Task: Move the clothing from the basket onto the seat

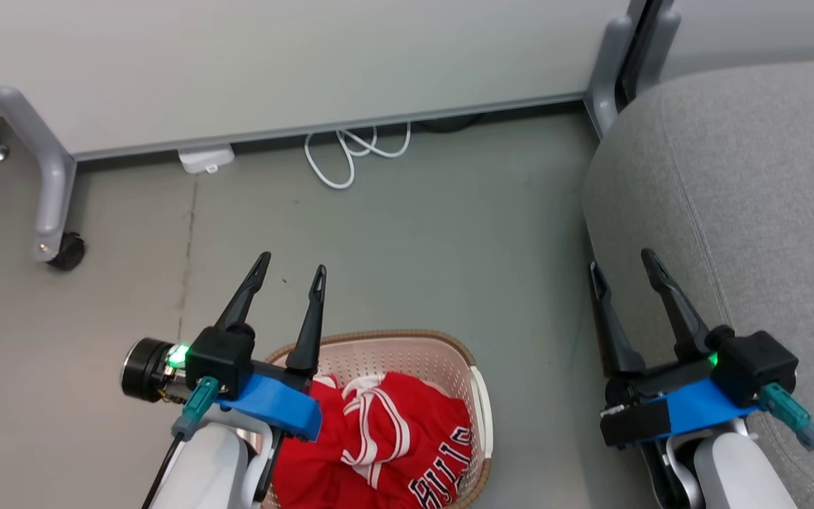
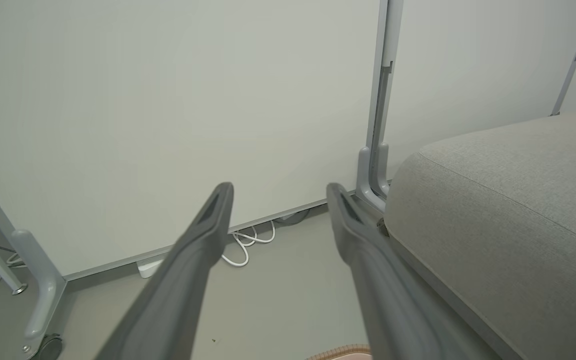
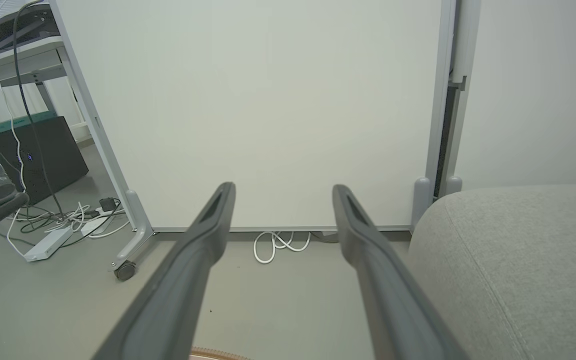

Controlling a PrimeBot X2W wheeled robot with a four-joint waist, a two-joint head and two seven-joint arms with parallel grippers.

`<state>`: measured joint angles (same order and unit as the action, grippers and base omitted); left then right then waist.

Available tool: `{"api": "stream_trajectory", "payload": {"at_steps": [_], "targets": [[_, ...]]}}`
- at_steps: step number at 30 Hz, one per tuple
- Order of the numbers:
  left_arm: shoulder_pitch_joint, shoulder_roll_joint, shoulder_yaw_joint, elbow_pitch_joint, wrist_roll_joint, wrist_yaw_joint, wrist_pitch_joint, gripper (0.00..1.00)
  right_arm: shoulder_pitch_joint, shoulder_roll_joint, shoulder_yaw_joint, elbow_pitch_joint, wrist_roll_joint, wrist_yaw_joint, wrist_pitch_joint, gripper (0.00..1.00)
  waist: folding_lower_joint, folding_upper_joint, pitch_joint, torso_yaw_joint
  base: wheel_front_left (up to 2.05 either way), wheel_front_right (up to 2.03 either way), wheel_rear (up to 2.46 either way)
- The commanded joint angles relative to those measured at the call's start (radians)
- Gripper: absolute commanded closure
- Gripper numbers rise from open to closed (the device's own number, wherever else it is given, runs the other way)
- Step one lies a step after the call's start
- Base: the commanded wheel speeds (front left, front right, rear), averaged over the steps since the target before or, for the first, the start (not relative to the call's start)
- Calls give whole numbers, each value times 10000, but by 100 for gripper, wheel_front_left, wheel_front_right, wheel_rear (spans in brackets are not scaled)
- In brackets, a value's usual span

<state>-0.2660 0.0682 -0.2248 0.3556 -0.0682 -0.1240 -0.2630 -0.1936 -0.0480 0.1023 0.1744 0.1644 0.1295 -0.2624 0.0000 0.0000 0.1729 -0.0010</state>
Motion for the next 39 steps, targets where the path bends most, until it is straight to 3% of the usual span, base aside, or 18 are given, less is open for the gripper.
{"api": "stream_trajectory", "payload": {"at_steps": [1, 11, 23, 39], "targets": [[-369, 97, -119, 193, 85, -64, -29, 0, -244, -42, 1, -80, 50, 22, -38, 0, 0, 0, 441, -227, 0, 0, 0], [-1995, 526, -1626, 1851, -155, -56, -28, 0, -1286, -36, 77, -492, 158, 21, -37, 0, 0, 0, 2367, -928, 0, 0, 0], [-3779, 702, -3575, 4167, -870, -59, -29, 0, -2257, -34, 66, -916, 44, 21, -37, 0, 0, 0, 4326, -1238, 0, 0, 0], [-5252, 184, -7041, 7590, -2740, -58, 127, 0, -2796, -34, 144, -1505, -722, 21, -38, 0, 0, 0, 6064, -1188, 0, 0, 0]]}}
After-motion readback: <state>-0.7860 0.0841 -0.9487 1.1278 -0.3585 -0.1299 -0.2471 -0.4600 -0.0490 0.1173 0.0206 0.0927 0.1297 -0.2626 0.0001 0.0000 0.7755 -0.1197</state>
